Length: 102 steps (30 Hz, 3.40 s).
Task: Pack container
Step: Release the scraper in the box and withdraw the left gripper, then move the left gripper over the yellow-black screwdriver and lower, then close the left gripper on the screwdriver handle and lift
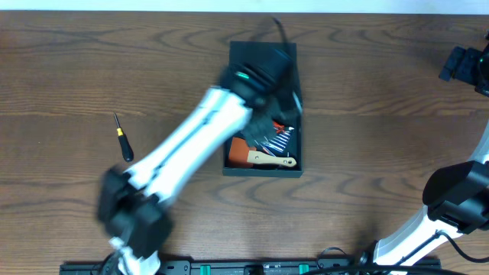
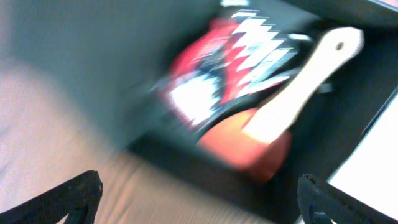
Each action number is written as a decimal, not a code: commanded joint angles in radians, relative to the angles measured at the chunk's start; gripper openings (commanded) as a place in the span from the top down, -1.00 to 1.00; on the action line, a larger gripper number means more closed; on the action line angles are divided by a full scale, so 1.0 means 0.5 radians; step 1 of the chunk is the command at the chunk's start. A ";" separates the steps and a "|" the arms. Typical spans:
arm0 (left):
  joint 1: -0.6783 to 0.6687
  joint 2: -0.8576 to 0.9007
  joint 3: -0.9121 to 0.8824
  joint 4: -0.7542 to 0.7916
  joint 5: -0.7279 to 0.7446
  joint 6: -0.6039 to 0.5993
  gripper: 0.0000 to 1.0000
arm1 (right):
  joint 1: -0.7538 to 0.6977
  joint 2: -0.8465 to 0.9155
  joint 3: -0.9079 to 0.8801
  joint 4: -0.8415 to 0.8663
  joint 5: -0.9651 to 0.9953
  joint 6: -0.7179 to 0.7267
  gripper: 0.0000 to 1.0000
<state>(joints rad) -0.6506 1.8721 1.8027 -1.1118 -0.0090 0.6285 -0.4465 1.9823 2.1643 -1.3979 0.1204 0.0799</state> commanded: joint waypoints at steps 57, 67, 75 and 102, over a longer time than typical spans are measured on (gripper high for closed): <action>1.804 0.300 -0.915 0.495 0.294 -1.267 -0.97 | -0.009 0.000 -0.006 -0.071 -0.010 0.001 -0.98; 1.804 0.300 -0.915 0.523 0.311 -1.266 -0.97 | -0.009 0.000 -0.006 -0.071 -0.010 0.001 -0.99; 1.804 0.300 -0.930 0.542 0.310 -1.266 -0.97 | -0.009 0.000 -0.006 -0.071 -0.010 0.001 -0.98; 1.805 0.300 -1.107 0.613 0.135 -1.305 -0.97 | -0.009 0.000 -0.006 -0.096 -0.011 0.002 -0.98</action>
<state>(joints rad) 0.2470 1.9934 1.2861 -0.8009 0.0711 -0.0048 -0.4465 1.9823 2.1643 -1.4433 0.1204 0.0795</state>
